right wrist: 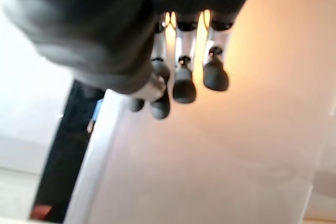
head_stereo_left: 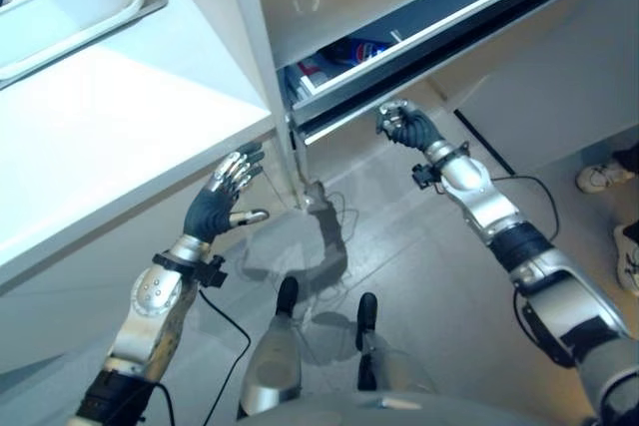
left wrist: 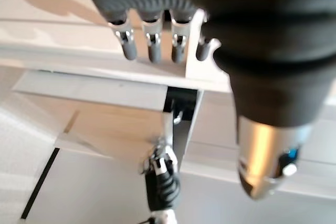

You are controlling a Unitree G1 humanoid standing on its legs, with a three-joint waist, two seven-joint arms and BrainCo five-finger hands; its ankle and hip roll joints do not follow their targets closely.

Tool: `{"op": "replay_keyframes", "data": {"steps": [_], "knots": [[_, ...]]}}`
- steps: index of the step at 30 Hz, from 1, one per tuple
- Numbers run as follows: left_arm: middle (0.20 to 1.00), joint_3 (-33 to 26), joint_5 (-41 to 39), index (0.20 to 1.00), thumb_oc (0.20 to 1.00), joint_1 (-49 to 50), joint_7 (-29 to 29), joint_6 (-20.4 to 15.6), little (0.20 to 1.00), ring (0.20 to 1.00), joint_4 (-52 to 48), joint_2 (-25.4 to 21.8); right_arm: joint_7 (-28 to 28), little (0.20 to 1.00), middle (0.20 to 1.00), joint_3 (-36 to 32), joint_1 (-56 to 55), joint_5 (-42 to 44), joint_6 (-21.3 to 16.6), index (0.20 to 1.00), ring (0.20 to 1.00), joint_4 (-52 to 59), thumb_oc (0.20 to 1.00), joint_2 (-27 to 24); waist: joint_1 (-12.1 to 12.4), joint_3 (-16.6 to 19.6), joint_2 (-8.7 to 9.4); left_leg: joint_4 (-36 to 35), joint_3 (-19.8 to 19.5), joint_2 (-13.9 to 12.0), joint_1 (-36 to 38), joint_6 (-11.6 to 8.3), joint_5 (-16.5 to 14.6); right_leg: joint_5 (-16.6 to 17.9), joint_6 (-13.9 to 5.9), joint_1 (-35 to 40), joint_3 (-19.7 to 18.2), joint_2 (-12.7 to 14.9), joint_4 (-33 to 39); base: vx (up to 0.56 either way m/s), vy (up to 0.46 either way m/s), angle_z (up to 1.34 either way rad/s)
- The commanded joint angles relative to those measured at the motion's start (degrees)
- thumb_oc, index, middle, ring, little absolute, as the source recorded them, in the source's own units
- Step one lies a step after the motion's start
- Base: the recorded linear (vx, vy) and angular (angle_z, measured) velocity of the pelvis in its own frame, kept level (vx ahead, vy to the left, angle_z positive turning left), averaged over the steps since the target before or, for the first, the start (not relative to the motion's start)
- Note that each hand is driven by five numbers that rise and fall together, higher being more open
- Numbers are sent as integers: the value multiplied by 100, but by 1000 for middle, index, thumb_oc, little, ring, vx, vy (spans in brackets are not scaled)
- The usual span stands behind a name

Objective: Take the drinks into the refrigerator

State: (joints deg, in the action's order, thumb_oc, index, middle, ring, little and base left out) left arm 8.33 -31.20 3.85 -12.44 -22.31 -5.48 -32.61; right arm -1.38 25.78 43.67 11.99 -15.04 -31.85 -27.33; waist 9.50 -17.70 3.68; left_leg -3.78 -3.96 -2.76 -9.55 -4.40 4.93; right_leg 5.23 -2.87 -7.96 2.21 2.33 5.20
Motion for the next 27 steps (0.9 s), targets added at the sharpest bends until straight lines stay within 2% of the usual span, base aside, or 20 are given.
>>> {"op": "replay_keyframes", "data": {"steps": [1,9,20,24,27], "knots": [[1000,-53,-190,1000,1000,-55,-5,-364,1000,1000,-453,-278,170,200,200,107,595,140,-283,200,200,3,200,73,103,98,265,260,-117,293,82,480,-471,-511,-222,-172,84,235,-770,11,3,6],[1000,-85,-136,1000,1000,-60,108,-377,1000,1000,-422,-242,211,200,200,92,572,167,-267,200,200,-34,200,172,114,90,282,249,-122,287,95,482,-465,-519,-216,-171,93,229,-785,0,0,0],[1000,-120,-9,1000,1000,-59,160,-405,1000,1000,-394,-97,81,200,200,-48,-169,141,-282,200,200,119,200,180,-12,88,223,257,-81,279,134,488,-487,-529,-216,-189,49,232,-819,0,0,0],[1000,-131,34,1000,1000,-55,213,-413,1000,1000,-375,-75,101,200,200,-247,-527,326,-344,200,200,258,200,225,-68,89,204,269,-69,276,140,489,-494,-535,-216,-195,30,234,-837,0,0,0],[1000,-208,133,1000,1000,-25,250,-416,1000,1000,-316,-22,-4,200,200,-495,-1274,391,-410,200,200,680,200,191,-177,115,188,275,-63,275,151,489,-502,-552,-226,-197,35,235,-851,0,0,0]]}}
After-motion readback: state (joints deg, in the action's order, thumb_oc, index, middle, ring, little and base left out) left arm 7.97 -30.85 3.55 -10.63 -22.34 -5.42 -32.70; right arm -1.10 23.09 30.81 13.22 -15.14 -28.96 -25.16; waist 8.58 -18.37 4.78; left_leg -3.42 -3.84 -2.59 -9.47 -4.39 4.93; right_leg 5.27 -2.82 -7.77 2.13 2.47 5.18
